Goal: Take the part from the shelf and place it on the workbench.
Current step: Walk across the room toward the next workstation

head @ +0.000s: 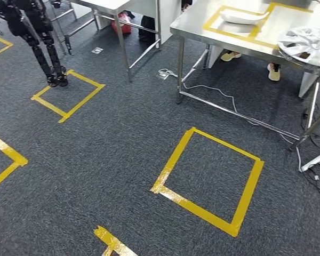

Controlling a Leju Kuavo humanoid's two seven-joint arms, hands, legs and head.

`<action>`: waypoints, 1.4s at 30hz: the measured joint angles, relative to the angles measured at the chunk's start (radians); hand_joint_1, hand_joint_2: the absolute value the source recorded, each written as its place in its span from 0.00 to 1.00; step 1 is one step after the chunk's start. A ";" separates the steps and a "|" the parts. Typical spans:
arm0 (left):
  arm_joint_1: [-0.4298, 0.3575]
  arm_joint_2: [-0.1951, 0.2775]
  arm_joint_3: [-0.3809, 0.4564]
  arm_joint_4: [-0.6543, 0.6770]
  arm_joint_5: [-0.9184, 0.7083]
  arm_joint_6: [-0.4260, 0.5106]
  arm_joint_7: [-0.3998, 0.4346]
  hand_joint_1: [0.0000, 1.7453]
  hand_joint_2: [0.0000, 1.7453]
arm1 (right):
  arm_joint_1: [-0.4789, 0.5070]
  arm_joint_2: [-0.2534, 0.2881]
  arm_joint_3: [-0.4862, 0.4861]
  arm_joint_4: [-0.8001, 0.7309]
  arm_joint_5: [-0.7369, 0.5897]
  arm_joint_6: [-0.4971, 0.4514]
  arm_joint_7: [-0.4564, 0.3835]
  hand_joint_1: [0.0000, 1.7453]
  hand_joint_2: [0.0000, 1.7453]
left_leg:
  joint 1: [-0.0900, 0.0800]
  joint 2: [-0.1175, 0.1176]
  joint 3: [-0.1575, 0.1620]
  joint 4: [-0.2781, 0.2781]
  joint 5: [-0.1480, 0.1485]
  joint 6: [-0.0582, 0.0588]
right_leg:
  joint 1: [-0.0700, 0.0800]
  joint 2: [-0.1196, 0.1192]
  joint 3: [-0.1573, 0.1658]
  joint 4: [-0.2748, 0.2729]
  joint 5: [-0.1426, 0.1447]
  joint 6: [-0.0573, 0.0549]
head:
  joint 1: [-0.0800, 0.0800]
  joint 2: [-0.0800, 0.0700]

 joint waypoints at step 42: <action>-0.007 -0.006 -0.014 -0.002 -0.006 -0.008 0.009 0.00 0.00 | -0.009 -0.023 0.072 0.010 0.070 0.059 -0.038 0.00 0.00 | 0.004 0.042 0.133 -0.250 0.106 0.030 | -0.002 -0.068 0.023 0.021 -0.054 0.056 | 0.015 0.000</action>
